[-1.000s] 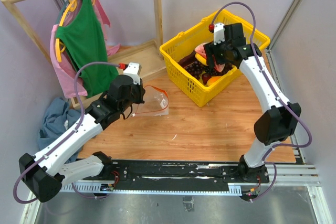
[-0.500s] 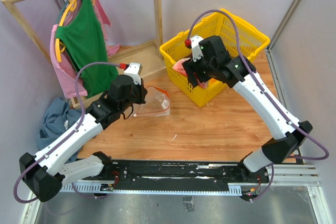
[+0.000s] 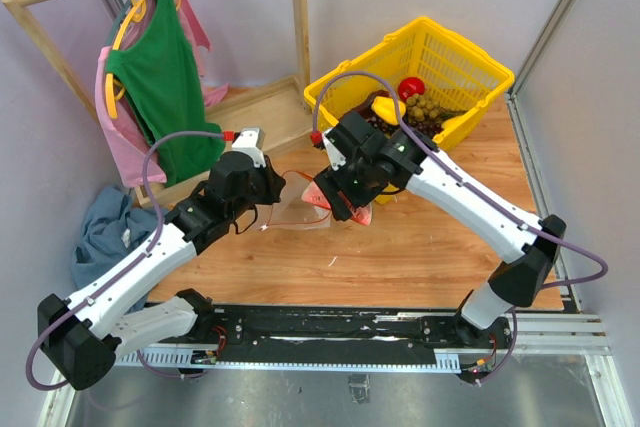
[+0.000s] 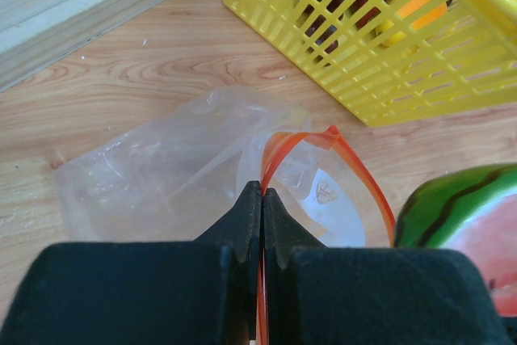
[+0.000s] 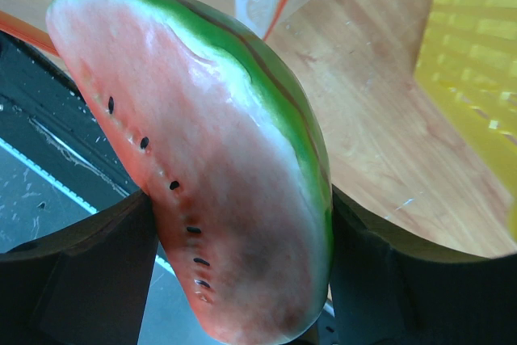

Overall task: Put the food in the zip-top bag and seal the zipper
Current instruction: Pick up the fake fruit from the bin, then place the fake fruit in the zipper food storage bag.

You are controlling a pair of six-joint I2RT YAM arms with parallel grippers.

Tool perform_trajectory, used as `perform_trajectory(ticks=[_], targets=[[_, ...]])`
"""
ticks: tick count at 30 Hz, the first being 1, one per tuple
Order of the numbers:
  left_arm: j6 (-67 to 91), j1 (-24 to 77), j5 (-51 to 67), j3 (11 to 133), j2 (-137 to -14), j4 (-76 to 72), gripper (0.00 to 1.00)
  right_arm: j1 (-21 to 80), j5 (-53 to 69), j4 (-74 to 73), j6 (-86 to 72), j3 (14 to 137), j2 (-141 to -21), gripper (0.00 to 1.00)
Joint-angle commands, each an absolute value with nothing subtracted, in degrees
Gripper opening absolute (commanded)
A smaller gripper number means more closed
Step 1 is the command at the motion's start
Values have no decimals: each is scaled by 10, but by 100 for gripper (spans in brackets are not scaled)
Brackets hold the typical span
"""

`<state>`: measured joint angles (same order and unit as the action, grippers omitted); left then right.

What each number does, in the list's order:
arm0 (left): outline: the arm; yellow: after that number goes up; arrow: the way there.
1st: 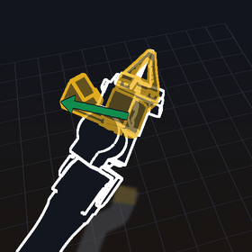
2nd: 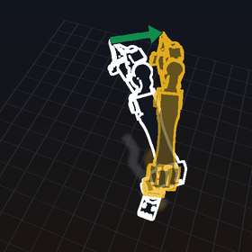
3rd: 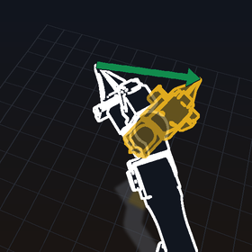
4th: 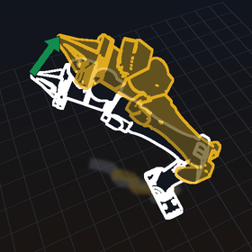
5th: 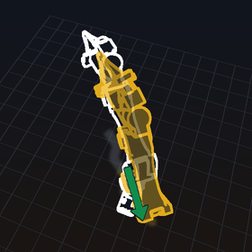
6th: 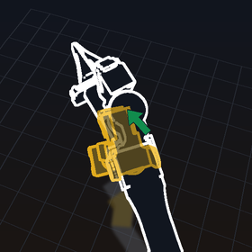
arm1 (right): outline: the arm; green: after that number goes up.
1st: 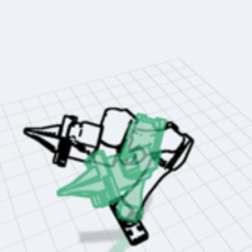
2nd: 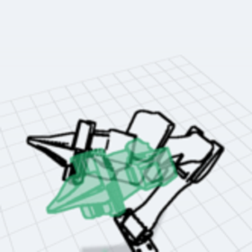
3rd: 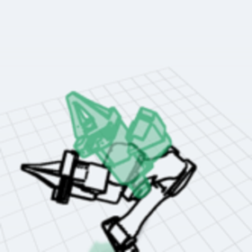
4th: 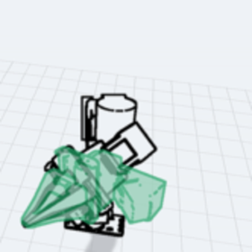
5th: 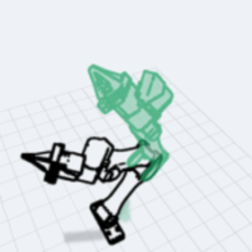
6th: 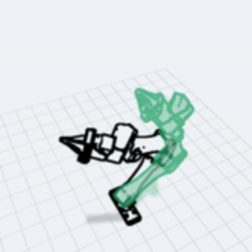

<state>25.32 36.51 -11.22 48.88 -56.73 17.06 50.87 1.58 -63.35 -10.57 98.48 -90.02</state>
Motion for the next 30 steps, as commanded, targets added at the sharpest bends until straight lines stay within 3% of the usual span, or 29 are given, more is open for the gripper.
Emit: perform_trajectory(ticks=[1,8,20,25,30], targets=[[284,376,-115,476,-551,133,0,525,44,-683,-142,1012,-944,18],[290,409,-156,460,-522,114,0,537,56,-689,-154,1045,-1006,20],[311,426,-152,433,-521,90,0,543,96,-636,-175,1086,-1055,36],[342,427,-131,415,-510,66,0,543,105,-615,-181,1080,-1066,38],[376,429,-114,413,-507,58,0,542,81,-608,-184,1073,-1074,48]])
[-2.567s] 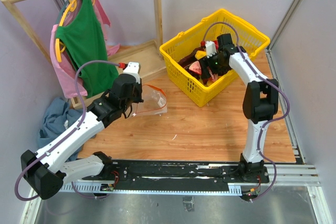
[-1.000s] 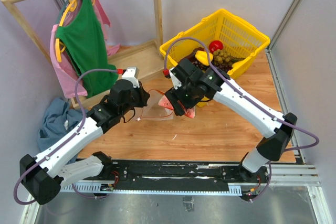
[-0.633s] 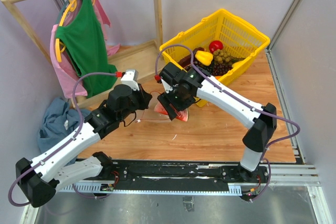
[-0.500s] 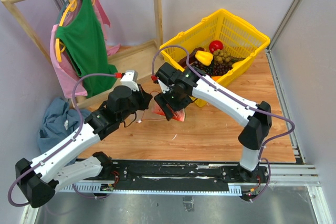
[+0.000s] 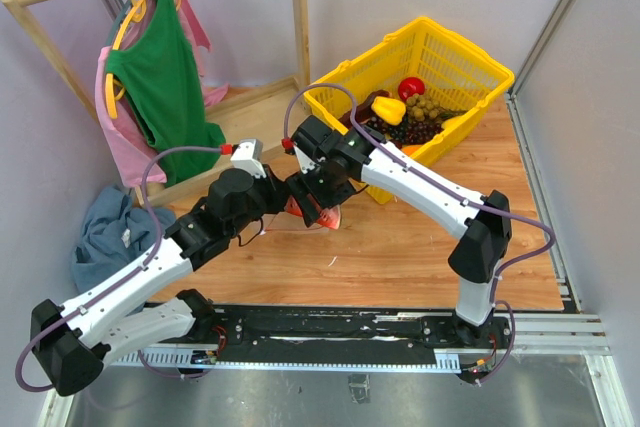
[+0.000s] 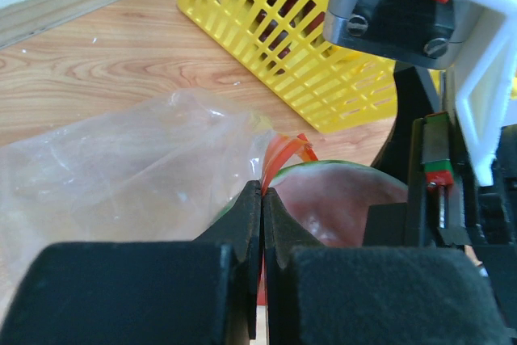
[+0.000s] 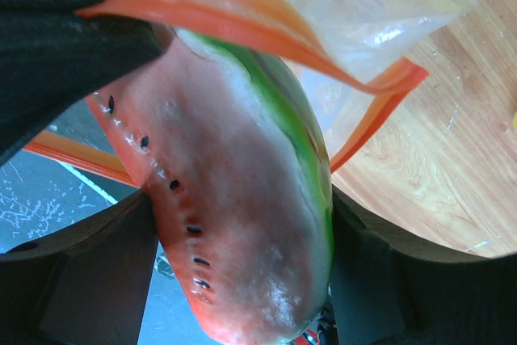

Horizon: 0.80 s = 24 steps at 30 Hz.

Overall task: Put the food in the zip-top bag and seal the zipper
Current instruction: Place the fake fruit in the zipper food storage bag.

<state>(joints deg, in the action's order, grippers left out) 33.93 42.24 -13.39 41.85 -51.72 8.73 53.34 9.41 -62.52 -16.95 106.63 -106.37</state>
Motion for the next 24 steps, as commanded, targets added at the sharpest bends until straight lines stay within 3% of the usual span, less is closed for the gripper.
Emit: perform_trajectory(ticks=[1,7,10,16,24], targets=[[386,429,-111,411,-504,54,0,542,71,-608,-185,1070,-1074,51],[457,429,-115,377,-483,19,0,542,59,-576,-189,1036,-1062,64],[476,429,-130,368,-479,19,0,542,66,-554,-187,1020,-1050,76],[498,429,-143,358,-478,20,0,541,58,-504,-183,990,-1010,87],[505,429,-161,366,-484,33,0,542,42,-485,-168,964,-952,90]])
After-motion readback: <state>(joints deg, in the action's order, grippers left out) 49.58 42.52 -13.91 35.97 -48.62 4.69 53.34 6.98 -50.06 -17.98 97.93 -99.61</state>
